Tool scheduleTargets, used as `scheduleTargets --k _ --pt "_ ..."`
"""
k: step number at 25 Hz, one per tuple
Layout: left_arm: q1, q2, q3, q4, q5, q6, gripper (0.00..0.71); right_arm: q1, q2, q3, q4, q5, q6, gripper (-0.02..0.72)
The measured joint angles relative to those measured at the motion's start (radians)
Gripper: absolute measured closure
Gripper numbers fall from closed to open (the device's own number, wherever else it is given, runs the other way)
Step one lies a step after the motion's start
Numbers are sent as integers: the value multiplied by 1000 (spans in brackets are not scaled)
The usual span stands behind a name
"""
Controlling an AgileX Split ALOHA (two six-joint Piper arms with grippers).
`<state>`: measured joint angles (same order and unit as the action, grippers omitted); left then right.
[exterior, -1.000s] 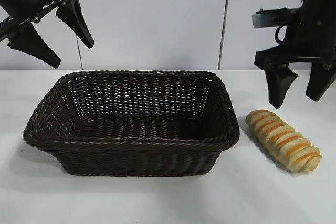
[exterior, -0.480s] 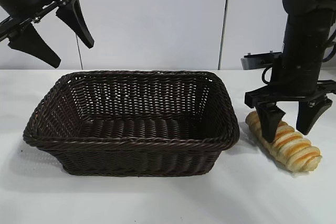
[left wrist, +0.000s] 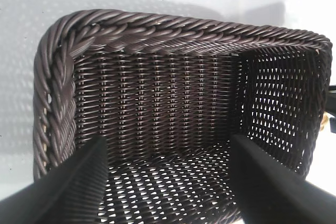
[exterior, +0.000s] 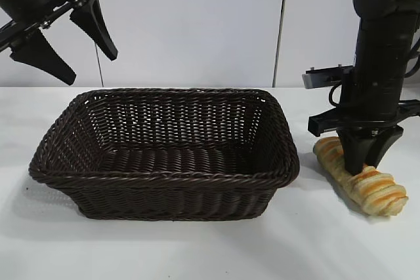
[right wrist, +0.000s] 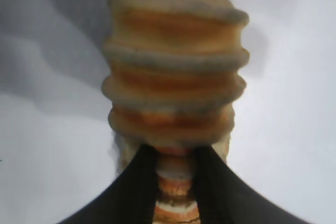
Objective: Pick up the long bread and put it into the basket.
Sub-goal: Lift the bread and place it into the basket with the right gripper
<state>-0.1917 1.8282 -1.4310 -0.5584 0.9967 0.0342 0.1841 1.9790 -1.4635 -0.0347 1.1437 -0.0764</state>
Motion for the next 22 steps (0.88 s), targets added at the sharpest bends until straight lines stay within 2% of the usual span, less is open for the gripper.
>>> scheduleTargets --k 5,7,14,22 --pt "0 0 0 -2 0 1 231 0 -75 -115 27 66 0 535" --pt "0 0 0 -2 0 1 231 0 -94 -160 35 70 0 535" --pt "0 0 0 -2 0 1 231 5 -118 -255 131 80 -2 535" --pt "0 0 0 -2 0 1 231 133 -114 -255 149 79 -2 535"
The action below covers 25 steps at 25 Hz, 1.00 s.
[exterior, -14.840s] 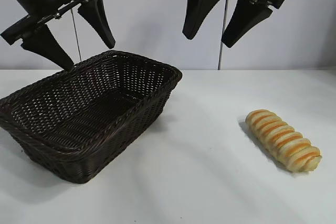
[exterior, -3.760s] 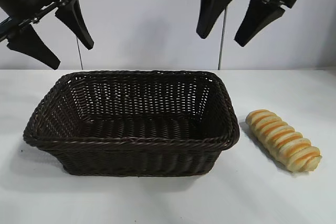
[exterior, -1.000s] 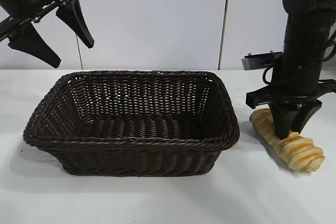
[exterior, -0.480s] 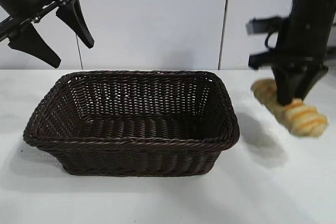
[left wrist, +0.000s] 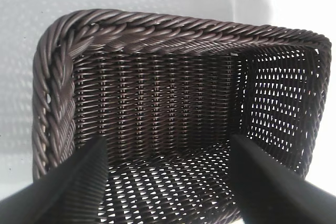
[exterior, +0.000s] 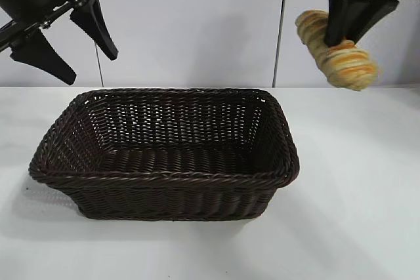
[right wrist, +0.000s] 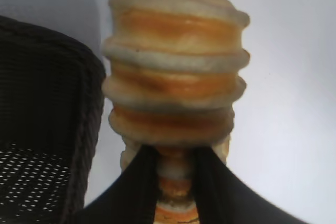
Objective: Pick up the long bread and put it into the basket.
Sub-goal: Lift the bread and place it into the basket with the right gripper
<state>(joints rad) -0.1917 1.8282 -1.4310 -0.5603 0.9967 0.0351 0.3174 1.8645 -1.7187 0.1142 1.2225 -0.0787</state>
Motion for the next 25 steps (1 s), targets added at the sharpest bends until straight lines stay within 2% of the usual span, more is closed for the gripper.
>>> scheduleTargets --k 5,10,15,22,25 --pt "0 0 0 0 0 0 231 118 11 0 31 -60 -1 535" --pt "0 0 0 0 0 2 231 206 71 0 36 -124 -1 535" --pt "0 0 0 0 0 7 231 226 144 0 63 -183 -10 535" --pt "0 0 0 0 0 8 231 226 195 0 97 -196 -45 535" --pt "0 0 0 0 0 8 231 226 196 0 100 -197 -53 508"
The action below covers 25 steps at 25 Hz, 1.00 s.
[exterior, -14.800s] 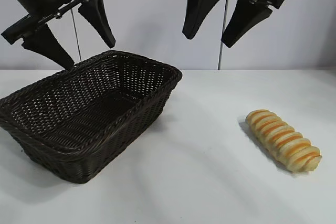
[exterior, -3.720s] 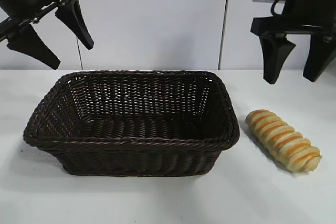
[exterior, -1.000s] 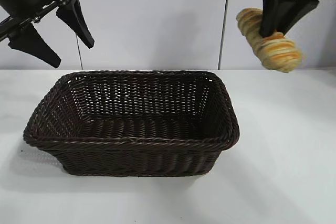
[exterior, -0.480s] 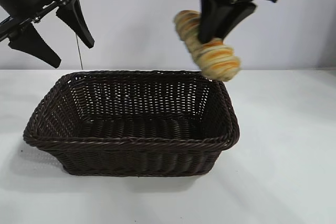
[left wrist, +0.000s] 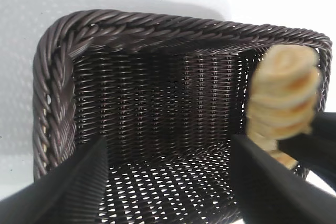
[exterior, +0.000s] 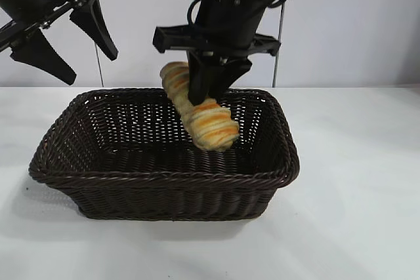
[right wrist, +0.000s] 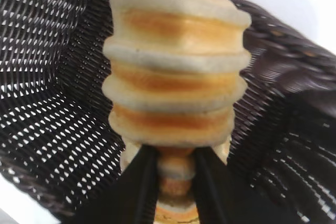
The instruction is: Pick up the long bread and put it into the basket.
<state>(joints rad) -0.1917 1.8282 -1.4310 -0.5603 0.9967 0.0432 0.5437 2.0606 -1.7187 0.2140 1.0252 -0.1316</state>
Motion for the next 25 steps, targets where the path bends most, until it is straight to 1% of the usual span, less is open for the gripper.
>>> scheduleTargets --k 3,6,9,12,15,19,22,25 --pt "0 0 0 0 0 0 231 0 0 0 2 0 -8 428" --pt "0 0 0 0 0 0 231 0 0 0 3 1 -19 313" --pt "0 0 0 0 0 0 231 0 0 -1 3 8 -27 254" --pt "0 0 0 0 0 0 231 0 0 -25 3 41 -26 239" --pt "0 0 0 0 0 3 231 -15 0 -79 22 99 -25 239" --pt "0 0 0 0 0 4 231 -60 0 -158 64 178 -26 239" --pt "0 0 0 0 0 4 231 -104 0 -203 92 196 -26 239" --pt "0 0 0 0 0 4 231 -146 0 -227 104 199 -19 239"
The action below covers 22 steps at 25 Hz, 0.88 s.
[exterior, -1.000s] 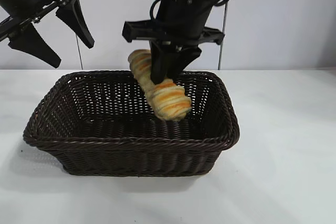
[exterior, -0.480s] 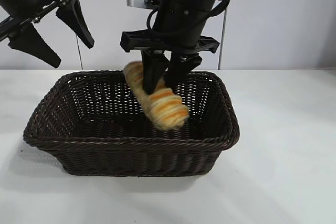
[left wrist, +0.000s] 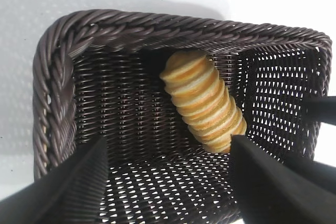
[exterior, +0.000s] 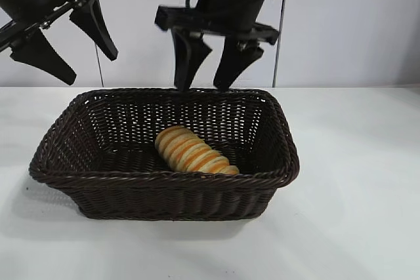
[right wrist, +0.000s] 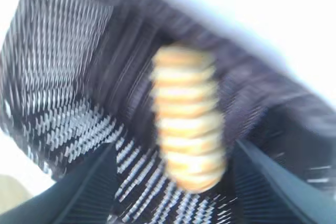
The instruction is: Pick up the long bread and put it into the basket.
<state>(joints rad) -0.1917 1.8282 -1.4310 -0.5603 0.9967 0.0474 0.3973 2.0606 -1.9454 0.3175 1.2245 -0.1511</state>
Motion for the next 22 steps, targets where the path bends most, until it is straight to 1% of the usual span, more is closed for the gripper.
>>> scheduleTargets --k 3,22 --pt "0 0 0 0 0 0 231 -16 0 -3 1 6 1 239" --pt "0 0 0 0 0 2 231 -16 0 -3 6 7 1 239"
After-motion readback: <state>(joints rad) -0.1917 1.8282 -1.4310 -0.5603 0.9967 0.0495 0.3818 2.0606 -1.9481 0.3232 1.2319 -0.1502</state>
